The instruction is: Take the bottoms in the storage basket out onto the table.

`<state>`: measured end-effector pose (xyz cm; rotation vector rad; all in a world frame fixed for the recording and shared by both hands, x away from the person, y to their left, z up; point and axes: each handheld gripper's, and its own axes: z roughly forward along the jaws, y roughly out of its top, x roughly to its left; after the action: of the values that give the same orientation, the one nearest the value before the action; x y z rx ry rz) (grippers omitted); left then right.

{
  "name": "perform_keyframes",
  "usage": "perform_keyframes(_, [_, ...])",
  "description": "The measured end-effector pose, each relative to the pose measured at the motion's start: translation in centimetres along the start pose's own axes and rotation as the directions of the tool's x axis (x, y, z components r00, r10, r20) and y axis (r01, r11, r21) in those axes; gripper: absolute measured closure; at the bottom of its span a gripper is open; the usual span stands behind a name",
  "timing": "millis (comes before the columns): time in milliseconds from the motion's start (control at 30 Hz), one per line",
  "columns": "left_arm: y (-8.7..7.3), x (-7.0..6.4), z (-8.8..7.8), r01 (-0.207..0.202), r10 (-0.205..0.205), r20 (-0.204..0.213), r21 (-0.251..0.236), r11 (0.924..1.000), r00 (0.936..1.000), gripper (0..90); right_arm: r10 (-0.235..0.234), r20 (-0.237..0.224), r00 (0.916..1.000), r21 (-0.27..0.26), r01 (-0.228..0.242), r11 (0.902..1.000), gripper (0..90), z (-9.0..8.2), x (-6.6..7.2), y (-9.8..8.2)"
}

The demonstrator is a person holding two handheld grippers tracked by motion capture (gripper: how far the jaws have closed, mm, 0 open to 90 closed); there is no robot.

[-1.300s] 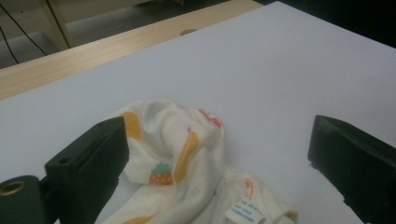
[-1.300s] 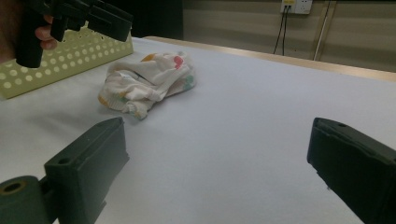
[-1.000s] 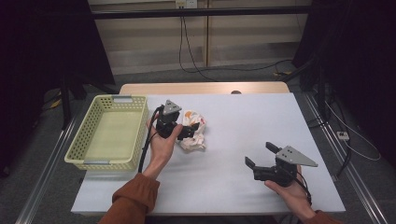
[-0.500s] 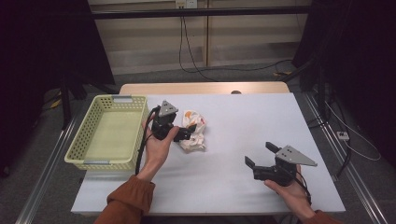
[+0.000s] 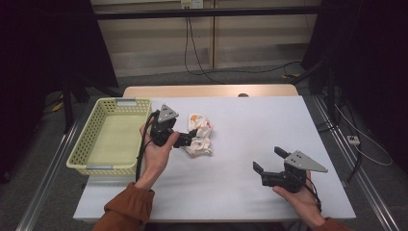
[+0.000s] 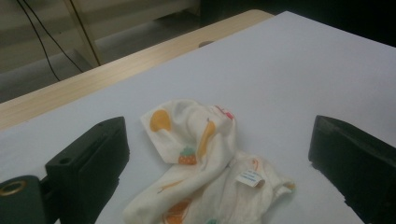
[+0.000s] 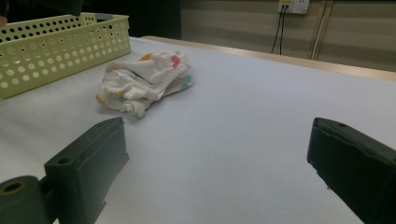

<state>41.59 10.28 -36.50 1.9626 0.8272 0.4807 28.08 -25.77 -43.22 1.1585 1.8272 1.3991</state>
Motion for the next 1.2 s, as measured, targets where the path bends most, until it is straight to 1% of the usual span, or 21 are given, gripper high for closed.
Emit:
perform_keyframes(33, [0.0,0.0,-0.1,0.002,-0.002,-0.002,-0.003,1.0000,1.0000,5.0,-0.001,0.000,1.0000,0.000,0.001,1.0000,4.8,0.0,0.0,0.0])
perform_keyframes(133, [-0.1,0.3,-0.5,0.018,-0.018,0.013,-0.021,0.9996,0.9998,4.9,-0.002,-0.002,1.0000,0.000,0.002,1.0000,4.8,0.0,0.0,0.0])
perform_keyframes(233, [-0.1,0.4,-0.9,0.007,-0.007,0.006,-0.031,0.9995,1.0000,4.9,-0.001,-0.002,1.0000,0.000,0.001,1.0000,4.8,0.1,0.0,0.0])
perform_keyframes(333, [-0.1,0.6,-1.4,0.019,-0.019,0.009,-0.049,0.9986,0.9998,4.9,-0.002,-0.001,1.0000,0.001,0.002,1.0000,4.8,0.1,0.0,0.0])
perform_keyframes(400, [-0.1,0.7,-1.8,0.022,-0.021,0.014,-0.048,0.9986,0.9997,4.7,-0.002,-0.001,1.0000,0.001,0.002,1.0000,4.8,0.1,0.0,0.0])
perform_keyframes(533, [-0.3,0.7,-2.6,0.014,-0.014,0.009,-0.049,0.9987,0.9999,4.5,-0.001,-0.001,1.0000,0.001,0.001,1.0000,4.8,0.1,0.0,0.0])
perform_keyframes(567, [-0.4,0.8,-2.8,0.012,-0.011,0.013,-0.052,0.9986,0.9999,4.5,-0.001,0.000,1.0000,0.002,0.001,1.0000,4.8,0.1,0.0,0.0])
perform_keyframes(633, [-0.5,0.8,-3.2,0.009,-0.009,0.000,-0.055,0.9985,1.0000,4.4,-0.002,-0.001,1.0000,0.001,0.002,1.0000,4.8,0.1,0.0,0.0])
perform_keyframes(667, [-0.6,0.9,-3.4,0.004,-0.004,0.002,-0.062,0.9981,1.0000,4.3,-0.002,0.000,1.0000,0.001,0.002,1.0000,4.8,0.1,0.0,0.0])
perform_keyframes(767, [-0.9,1.3,-4.0,0.008,-0.005,0.037,-0.081,0.9967,0.9993,3.7,-0.002,-0.002,1.0000,0.001,0.002,1.0000,4.8,0.1,0.0,0.0])
perform_keyframes(800, [-0.9,1.4,-4.1,0.002,0.002,0.047,-0.081,0.9967,0.9989,3.6,-0.002,-0.001,1.0000,0.001,0.002,1.0000,4.8,0.1,0.0,0.0])
perform_keyframes(867, [-1.1,1.6,-4.4,-0.005,0.007,0.032,-0.083,0.9966,0.9995,3.6,-0.002,0.000,1.0000,0.001,0.002,1.0000,4.9,0.1,0.0,0.0])
perform_keyframes(933, [-1.2,1.7,-4.7,-0.002,0.004,0.022,-0.086,0.9963,0.9997,3.3,-0.002,0.000,1.0000,0.001,0.002,1.0000,4.9,0.1,0.0,0.0])
perform_keyframes(1033, [-1.3,1.8,-5.2,-0.003,0.003,-0.007,-0.084,0.9964,1.0000,4.0,-0.003,0.000,1.0000,0.001,0.003,1.0000,4.9,0.1,0.0,0.0])
perform_keyframes(1200, [-1.5,2.0,-6.0,-0.001,-0.001,-0.022,-0.096,0.9954,0.9998,4.2,-0.003,0.000,1.0000,0.000,0.003,1.0000,5.0,0.1,0.0,0.0])
